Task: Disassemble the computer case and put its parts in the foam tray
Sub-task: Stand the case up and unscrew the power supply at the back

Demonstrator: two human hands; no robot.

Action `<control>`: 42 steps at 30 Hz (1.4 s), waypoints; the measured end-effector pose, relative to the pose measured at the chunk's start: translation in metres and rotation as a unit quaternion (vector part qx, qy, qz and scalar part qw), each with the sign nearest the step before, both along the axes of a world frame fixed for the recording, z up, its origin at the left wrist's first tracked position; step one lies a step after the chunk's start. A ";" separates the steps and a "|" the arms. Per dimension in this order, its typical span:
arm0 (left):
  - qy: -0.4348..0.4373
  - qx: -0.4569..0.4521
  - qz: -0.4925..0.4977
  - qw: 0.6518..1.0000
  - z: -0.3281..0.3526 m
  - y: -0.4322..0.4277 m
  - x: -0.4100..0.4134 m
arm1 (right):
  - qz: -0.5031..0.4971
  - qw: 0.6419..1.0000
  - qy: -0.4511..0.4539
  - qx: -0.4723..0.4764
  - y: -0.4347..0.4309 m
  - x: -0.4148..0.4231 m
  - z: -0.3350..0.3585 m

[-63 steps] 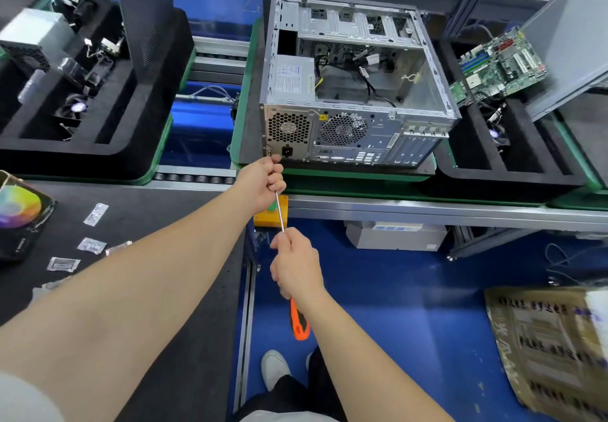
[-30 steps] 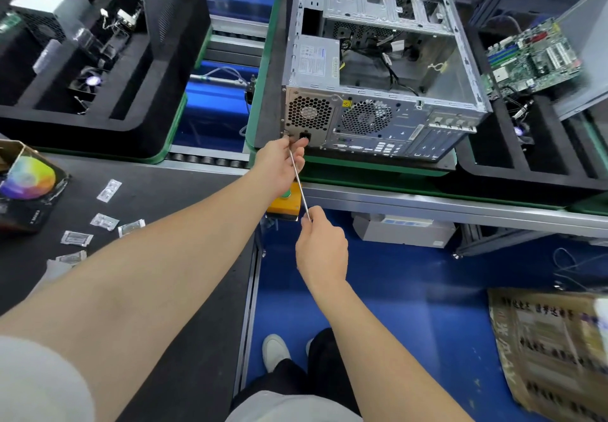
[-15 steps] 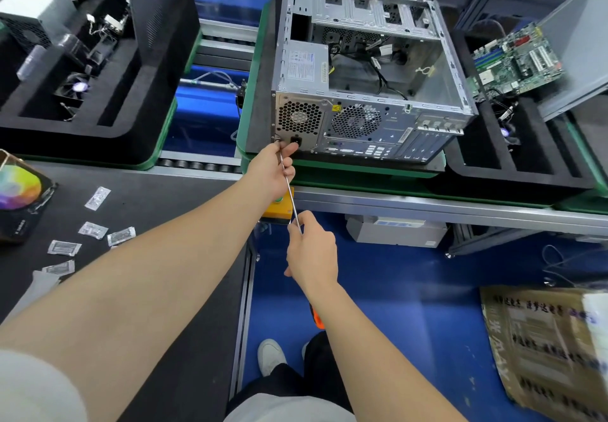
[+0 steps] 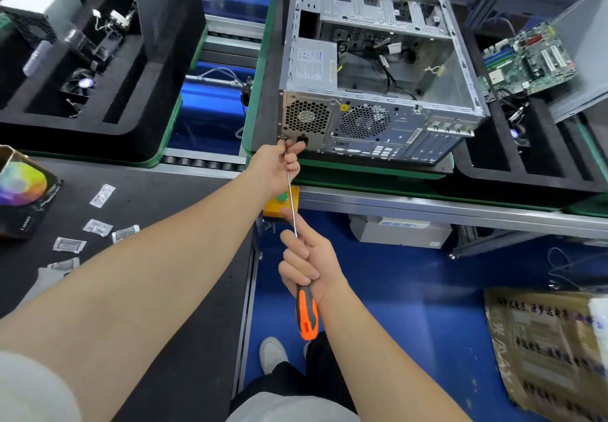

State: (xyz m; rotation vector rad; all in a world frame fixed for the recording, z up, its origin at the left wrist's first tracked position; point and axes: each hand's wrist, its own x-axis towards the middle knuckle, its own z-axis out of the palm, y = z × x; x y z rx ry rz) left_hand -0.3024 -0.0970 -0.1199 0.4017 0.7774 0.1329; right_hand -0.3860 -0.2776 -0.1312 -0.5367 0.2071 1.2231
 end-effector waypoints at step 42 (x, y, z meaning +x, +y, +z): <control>0.002 0.023 0.033 0.999 0.003 -0.005 -0.003 | 0.094 0.527 -0.613 -0.581 0.011 -0.004 -0.008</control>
